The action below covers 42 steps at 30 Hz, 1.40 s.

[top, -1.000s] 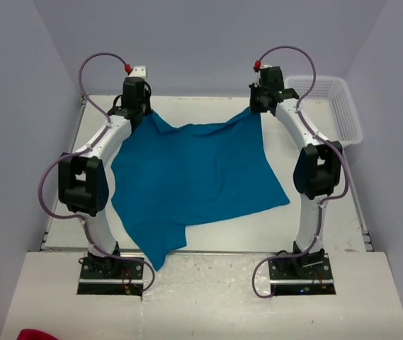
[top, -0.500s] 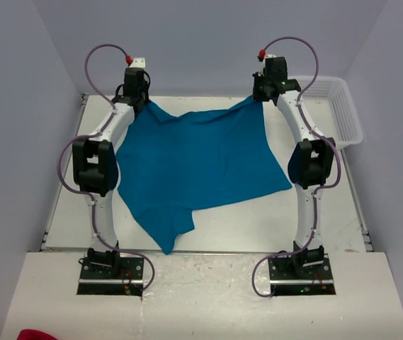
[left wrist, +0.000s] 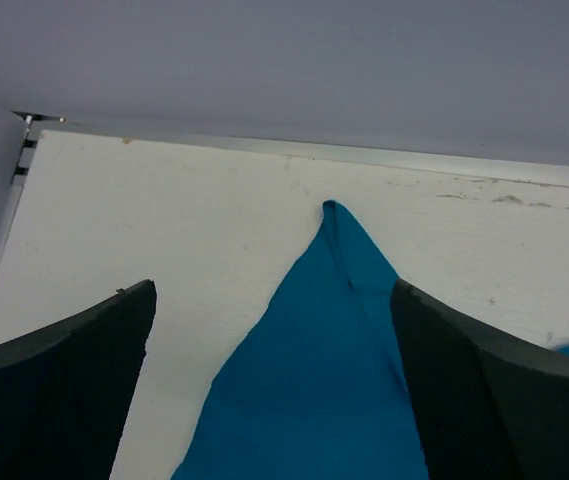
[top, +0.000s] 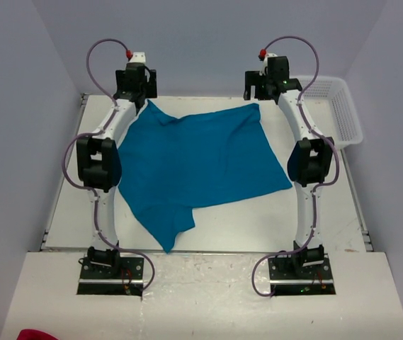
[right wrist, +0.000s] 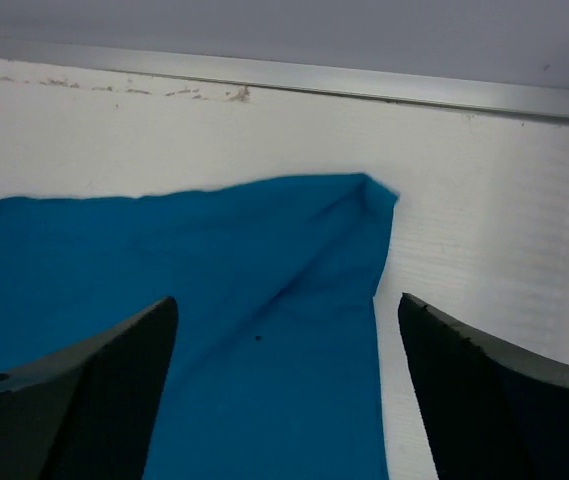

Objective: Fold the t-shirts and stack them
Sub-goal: Flatten out the tshirt

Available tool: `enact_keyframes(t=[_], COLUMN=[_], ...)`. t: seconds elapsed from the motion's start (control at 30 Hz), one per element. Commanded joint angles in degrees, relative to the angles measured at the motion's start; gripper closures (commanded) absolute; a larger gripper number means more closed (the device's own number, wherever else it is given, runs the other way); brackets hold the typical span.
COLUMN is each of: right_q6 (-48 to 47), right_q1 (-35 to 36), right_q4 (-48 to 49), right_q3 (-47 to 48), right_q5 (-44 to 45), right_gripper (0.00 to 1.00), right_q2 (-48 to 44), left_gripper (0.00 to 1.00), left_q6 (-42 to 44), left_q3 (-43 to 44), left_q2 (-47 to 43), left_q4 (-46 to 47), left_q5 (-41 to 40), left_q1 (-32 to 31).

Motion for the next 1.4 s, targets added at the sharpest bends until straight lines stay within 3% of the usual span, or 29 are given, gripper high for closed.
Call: enact_keyframes(t=[0.0, 0.03, 0.17, 0.23, 0.3, 0.33, 0.37, 0.47, 0.5, 0.8, 1.07, 1.37], right_q6=[-0.8, -0.8, -0.3, 0.6, 0.9, 0.9, 0.8, 2.8, 4.8, 8.1, 8.6, 8.6], right_q1=[-0.1, 0.0, 0.9, 1.9, 2.9, 4.1, 4.7, 6.3, 6.6, 13.2, 15.1, 16.3], right_q4=[0.6, 0.3, -0.8, -0.8, 0.6, 2.0, 2.7, 2.8, 2.3, 3.6, 3.5, 4.7], right_q3=[3.1, 3.1, -1.0, -6.6, -14.3, -17.2, -19.7, -28.1, -31.0, -44.4, -45.1, -46.5], right_q5=[0.7, 0.5, 1.6, 2.0, 2.6, 2.9, 2.6, 3.1, 3.1, 3.9, 5.3, 4.9], right_gripper=[0.05, 0.01, 0.01, 0.01, 0.03, 0.07, 0.28, 0.86, 1.0, 1.0, 1.0, 1.0], right_q2=[-2.9, -4.1, -9.9, -15.0, -19.0, -23.2, -25.2, -31.4, -32.4, -42.7, -44.6, -47.0], left_gripper=[0.0, 0.0, 0.01, 0.09, 0.48, 0.91, 1.0, 1.0, 1.0, 1.0, 1.0, 1.0], left_q6=[0.1, -0.5, -5.7, -10.4, -14.3, -16.0, -17.7, -22.3, -23.1, -24.3, -24.6, -26.1], left_q3=[0.0, 0.1, -1.7, -6.2, -16.6, -20.2, -26.2, -33.1, -36.2, -44.2, -52.6, -54.0], left_q2=[-7.2, -8.0, -14.5, -18.1, -24.4, -26.5, -29.7, -33.8, -34.4, -34.9, -36.2, -32.0], left_q4=[2.6, 1.3, -5.9, -8.4, -8.3, -8.3, -8.5, -10.9, -11.9, -19.2, -18.0, -18.6], left_q5=[-3.8, -4.9, -8.1, -7.1, -6.5, -6.1, -5.0, -1.1, -0.1, -3.3, -4.4, -5.9], left_q1=[0.1, -0.2, -1.7, -2.7, -5.1, -6.3, -6.8, -8.4, -8.8, -9.9, -9.6, -8.8])
